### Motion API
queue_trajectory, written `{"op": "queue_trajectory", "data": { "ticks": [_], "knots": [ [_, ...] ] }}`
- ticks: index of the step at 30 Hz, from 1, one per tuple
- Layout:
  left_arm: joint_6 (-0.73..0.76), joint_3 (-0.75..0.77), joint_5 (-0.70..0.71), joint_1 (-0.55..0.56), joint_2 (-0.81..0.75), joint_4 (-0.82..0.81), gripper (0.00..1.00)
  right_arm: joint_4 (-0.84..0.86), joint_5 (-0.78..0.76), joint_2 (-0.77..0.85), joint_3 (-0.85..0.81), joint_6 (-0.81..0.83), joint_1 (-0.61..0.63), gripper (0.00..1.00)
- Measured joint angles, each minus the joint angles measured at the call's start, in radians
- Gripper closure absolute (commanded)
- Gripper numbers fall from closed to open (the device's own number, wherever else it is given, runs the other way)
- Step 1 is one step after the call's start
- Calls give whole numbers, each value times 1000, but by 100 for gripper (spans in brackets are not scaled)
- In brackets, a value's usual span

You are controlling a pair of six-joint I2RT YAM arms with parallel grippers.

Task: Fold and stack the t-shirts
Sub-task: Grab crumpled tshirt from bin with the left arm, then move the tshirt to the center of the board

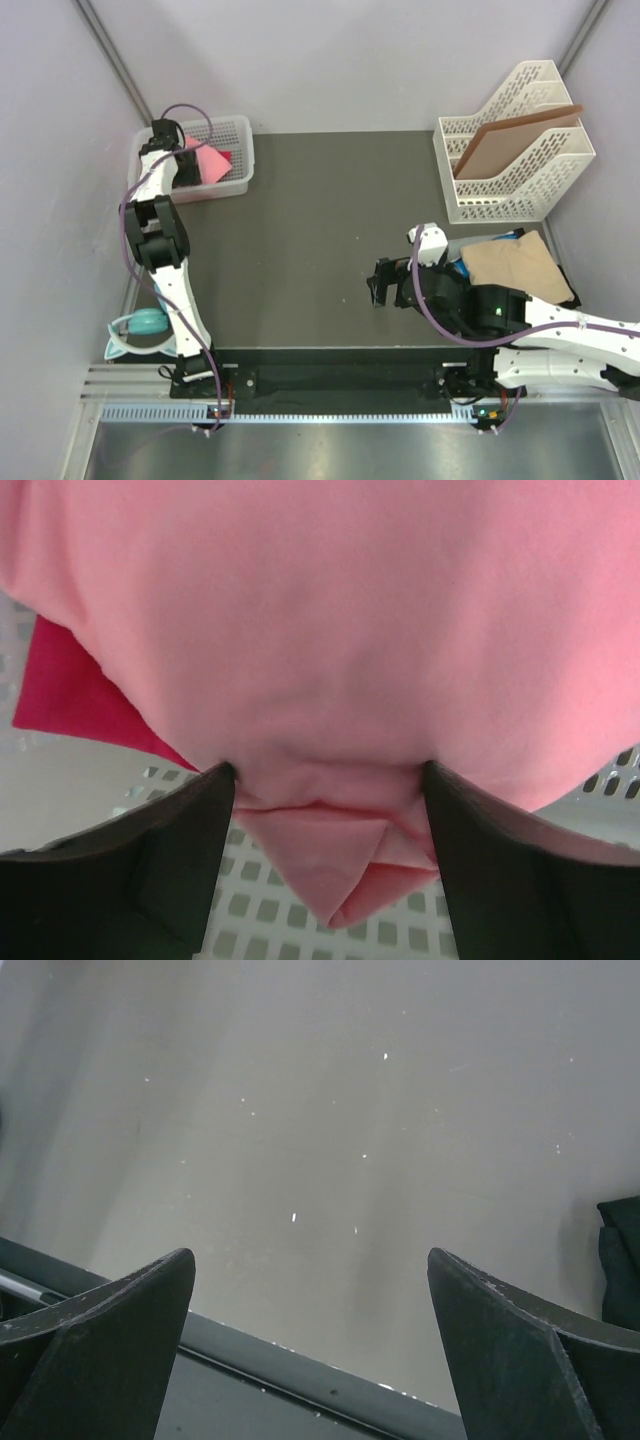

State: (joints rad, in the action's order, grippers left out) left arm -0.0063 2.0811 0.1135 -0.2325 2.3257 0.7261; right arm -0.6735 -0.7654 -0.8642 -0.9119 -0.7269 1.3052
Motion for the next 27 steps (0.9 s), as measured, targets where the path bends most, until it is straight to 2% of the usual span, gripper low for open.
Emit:
{"op": "queue_trajectory", "data": {
  "ticks": [1, 2, 3, 12, 17, 22, 27],
  "knots": [
    [-3, 0, 0, -1, 3, -1, 78, -5, 0, 0, 0, -2, 1, 0],
    [-7, 0, 0, -2, 6, -1, 92, -8, 0, 0, 0, -3, 2, 0],
    [-5, -1, -1, -3, 7, -1, 100, -10, 0, 0, 0, -7, 2, 0],
    [0, 3, -36, -8, 2, 4, 100, -8, 0, 0, 3, -11, 4, 0],
    [-26, 113, -124, -12, -24, 63, 100, -8, 2, -1, 16, -11, 9, 0],
    [-63, 205, -220, -10, -146, 69, 100, -7, 3, -3, 22, -11, 18, 0],
    [-80, 221, -299, 4, -320, 76, 100, -1, 2, 0, 42, -11, 24, 0]
  ]
}}
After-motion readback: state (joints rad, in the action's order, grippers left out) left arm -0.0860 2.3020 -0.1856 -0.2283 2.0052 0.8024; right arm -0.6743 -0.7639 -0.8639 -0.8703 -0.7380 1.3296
